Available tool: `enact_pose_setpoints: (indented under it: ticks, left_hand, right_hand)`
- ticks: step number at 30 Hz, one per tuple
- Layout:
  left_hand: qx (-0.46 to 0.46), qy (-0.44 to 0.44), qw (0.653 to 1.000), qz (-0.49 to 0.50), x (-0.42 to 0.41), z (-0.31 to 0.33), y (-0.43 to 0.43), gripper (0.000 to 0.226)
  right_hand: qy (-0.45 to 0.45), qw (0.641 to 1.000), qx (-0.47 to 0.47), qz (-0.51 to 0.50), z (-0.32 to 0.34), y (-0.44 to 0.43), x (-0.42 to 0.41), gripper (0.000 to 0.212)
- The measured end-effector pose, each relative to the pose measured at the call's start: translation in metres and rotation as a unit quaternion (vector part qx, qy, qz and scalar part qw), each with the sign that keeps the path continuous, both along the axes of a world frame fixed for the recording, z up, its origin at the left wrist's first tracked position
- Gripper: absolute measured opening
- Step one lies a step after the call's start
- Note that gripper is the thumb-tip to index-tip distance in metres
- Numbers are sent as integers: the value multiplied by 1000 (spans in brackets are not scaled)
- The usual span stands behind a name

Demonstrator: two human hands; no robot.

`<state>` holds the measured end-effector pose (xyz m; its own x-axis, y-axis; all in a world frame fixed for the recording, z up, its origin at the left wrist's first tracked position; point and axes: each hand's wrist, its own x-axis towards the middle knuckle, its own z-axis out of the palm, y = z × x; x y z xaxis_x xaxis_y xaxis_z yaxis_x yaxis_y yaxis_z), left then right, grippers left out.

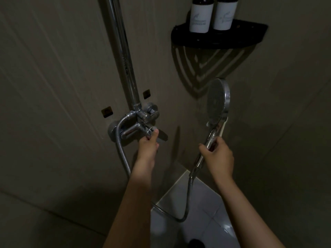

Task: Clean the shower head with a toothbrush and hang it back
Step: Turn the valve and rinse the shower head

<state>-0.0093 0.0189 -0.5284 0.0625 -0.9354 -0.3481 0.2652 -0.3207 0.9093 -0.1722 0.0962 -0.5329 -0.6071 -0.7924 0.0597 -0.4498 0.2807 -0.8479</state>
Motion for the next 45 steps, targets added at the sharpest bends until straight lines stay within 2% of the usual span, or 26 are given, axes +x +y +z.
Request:
enact_pose_setpoints:
  ticks: [6, 10, 15, 19, 35, 45]
  left_hand:
    - [5, -7, 1000, -2, 2, 0, -1, 18]
    - [13, -9, 1000, -11, 5, 0, -3, 12]
    - [13, -19, 1000, -9, 4, 4, -3, 38]
    - [26, -27, 999, -4, 6, 4, -5, 47]
    - [59, -17, 998, -15, 10, 11, -7, 48]
    - [58, 44, 997, -30, 10, 2, -4, 50]
  right_hand:
    - [12, 1000, -1, -23, 2, 10, 0, 18]
    - [12, 1000, 3, -26, 3, 18, 1, 19]
    - [10, 999, 4, -38, 4, 28, 1, 19]
    - [17, 999, 12, -49, 1, 36, 4, 19]
    - [27, 993, 65, -92, -7, 52, 19, 19]
    - [44, 991, 71, -101, -8, 53, 23, 18]
